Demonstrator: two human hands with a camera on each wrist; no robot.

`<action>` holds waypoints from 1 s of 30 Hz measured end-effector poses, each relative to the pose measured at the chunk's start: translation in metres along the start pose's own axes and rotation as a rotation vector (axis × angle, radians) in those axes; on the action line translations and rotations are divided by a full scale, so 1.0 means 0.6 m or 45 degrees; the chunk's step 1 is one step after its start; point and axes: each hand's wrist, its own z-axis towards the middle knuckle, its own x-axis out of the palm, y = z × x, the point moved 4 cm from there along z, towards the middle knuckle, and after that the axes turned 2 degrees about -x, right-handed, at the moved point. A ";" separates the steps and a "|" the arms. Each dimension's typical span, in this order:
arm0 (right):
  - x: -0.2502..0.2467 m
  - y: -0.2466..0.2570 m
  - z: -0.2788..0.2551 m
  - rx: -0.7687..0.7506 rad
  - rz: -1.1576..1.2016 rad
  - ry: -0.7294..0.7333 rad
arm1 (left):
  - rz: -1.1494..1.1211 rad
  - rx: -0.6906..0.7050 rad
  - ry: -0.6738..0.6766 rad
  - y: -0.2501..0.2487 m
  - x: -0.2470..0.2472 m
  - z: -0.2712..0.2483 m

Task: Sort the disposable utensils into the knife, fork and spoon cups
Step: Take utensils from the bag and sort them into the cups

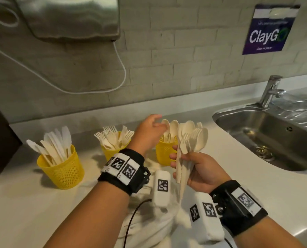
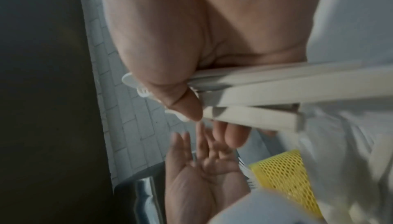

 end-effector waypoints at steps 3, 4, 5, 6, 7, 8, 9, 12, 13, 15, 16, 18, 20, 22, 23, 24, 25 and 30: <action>0.015 -0.016 0.007 0.106 -0.049 0.085 | -0.197 -0.151 0.437 0.002 0.023 -0.025; 0.018 -0.019 0.009 0.133 -0.064 0.096 | -0.227 -0.152 0.471 0.001 0.020 -0.025; 0.020 -0.022 0.011 0.157 -0.077 0.103 | -0.242 -0.150 0.483 0.000 0.016 -0.025; 0.020 -0.023 0.012 0.179 -0.085 0.112 | -0.264 -0.157 0.498 0.000 0.011 -0.024; 0.019 -0.024 0.013 0.195 -0.081 0.125 | -0.304 -0.171 0.530 0.002 0.008 -0.023; 0.018 -0.024 0.012 0.204 -0.069 0.147 | -0.351 -0.193 0.570 0.003 0.005 -0.022; 0.018 -0.024 0.011 0.212 -0.052 0.176 | -0.389 -0.209 0.614 0.004 0.004 -0.022; 0.018 -0.027 0.007 0.230 -0.065 0.240 | -0.354 -0.188 0.657 0.004 0.005 -0.020; 0.017 -0.028 0.006 0.236 -0.081 0.251 | -0.312 -0.169 0.622 0.004 0.004 -0.014; 0.016 -0.032 0.003 0.284 -0.095 0.256 | -0.246 -0.133 0.467 0.003 -0.001 -0.001; 0.014 -0.033 0.001 0.314 -0.105 0.237 | -0.223 -0.103 0.371 -0.002 -0.006 0.005; 0.007 -0.031 -0.001 0.335 -0.115 0.158 | -0.183 -0.023 0.197 -0.017 -0.019 0.019; -0.005 -0.023 -0.002 0.278 -0.058 0.047 | -0.171 0.074 0.031 -0.038 -0.037 0.034; -0.022 -0.009 -0.002 0.169 0.052 -0.061 | -0.221 0.170 -0.139 -0.060 -0.060 0.051; -0.031 -0.003 -0.003 0.122 0.099 -0.102 | -0.237 0.215 -0.212 -0.068 -0.070 0.061; -0.040 0.003 -0.004 0.085 0.139 -0.135 | -0.230 0.257 -0.270 -0.076 -0.077 0.067; -0.046 0.007 -0.006 0.061 0.171 -0.162 | -0.198 0.289 -0.312 -0.077 -0.080 0.075; -0.053 0.017 -0.019 0.032 0.190 -0.189 | 0.168 0.210 -0.182 -0.038 -0.029 0.100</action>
